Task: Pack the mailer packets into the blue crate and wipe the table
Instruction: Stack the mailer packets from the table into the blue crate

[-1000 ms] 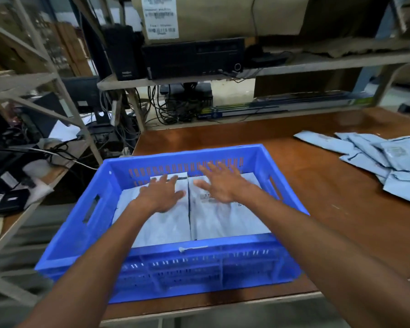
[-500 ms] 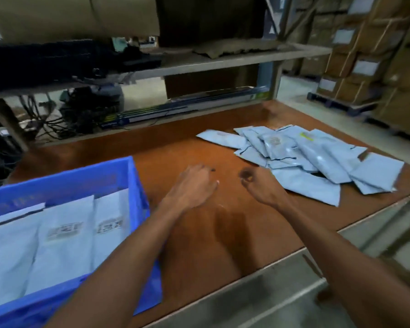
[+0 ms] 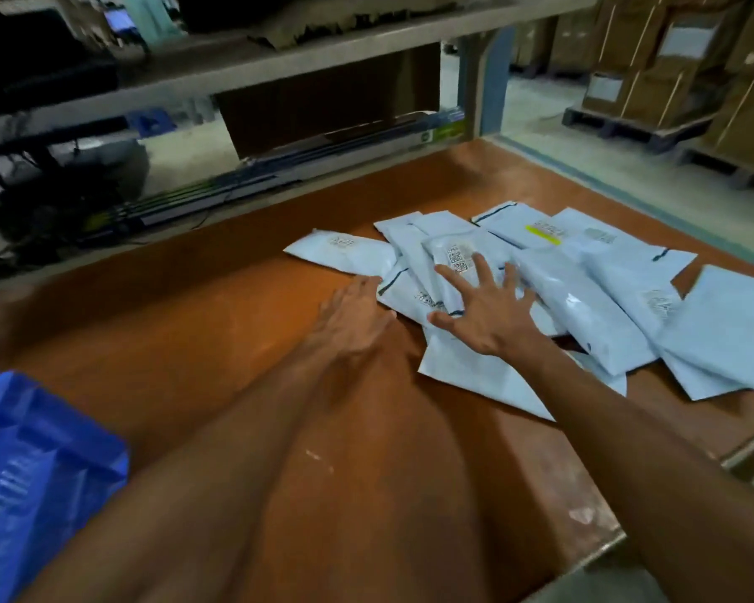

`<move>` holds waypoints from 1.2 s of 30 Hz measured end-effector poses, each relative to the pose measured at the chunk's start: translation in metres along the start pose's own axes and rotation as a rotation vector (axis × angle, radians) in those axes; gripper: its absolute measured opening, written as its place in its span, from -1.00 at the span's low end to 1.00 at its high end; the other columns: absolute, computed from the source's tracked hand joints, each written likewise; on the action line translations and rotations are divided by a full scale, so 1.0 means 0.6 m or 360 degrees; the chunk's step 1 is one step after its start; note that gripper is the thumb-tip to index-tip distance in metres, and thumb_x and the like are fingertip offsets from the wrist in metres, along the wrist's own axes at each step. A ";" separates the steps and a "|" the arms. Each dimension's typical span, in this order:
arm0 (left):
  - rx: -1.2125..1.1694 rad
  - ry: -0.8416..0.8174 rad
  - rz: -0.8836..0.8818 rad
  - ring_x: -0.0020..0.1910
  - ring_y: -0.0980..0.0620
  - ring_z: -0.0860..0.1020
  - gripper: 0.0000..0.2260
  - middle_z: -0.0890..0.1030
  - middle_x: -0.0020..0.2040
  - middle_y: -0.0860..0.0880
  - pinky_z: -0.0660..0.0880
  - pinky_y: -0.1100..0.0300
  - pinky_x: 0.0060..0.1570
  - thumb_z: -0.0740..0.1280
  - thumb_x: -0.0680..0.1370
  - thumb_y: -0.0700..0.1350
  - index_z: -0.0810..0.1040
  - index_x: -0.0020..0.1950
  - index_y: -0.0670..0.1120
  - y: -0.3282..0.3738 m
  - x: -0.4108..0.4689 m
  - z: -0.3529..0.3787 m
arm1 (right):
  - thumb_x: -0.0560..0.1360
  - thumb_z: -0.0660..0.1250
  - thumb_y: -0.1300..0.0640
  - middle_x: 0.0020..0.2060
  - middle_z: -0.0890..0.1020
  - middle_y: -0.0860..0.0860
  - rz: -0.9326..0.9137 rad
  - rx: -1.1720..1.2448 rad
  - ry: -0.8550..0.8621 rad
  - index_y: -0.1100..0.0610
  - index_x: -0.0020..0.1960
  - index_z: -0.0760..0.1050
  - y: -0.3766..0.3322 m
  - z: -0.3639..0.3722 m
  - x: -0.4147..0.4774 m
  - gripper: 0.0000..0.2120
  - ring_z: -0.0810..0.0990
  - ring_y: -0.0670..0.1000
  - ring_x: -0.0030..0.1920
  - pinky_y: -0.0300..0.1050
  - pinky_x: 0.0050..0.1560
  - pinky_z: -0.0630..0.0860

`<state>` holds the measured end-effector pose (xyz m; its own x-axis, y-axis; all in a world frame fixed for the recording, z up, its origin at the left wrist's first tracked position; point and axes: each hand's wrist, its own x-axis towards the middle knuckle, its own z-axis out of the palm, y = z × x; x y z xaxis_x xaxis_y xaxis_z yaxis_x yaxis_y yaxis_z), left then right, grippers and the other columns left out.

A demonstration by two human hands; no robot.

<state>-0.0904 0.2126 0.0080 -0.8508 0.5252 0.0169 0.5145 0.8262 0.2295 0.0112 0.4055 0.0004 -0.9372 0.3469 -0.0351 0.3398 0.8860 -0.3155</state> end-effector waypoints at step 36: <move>-0.0185 0.0074 -0.0247 0.45 0.09 0.25 -0.55 0.35 0.39 0.12 0.12 -0.07 0.47 -0.01 0.64 0.25 0.22 0.52 0.23 -0.173 -0.459 0.072 | 0.60 -0.14 -0.25 0.59 0.09 -0.01 -0.0570 -0.0499 -0.0010 -0.21 0.56 0.07 -0.205 0.151 -0.257 -0.46 -0.04 0.26 0.57 0.34 0.49 -0.18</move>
<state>0.0951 -0.0089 -0.0623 -0.9244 0.3812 0.0169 0.3633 0.8659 0.3438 0.1070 0.2153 -0.0415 -0.9998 0.0018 0.0179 0.0016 1.0000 -0.0076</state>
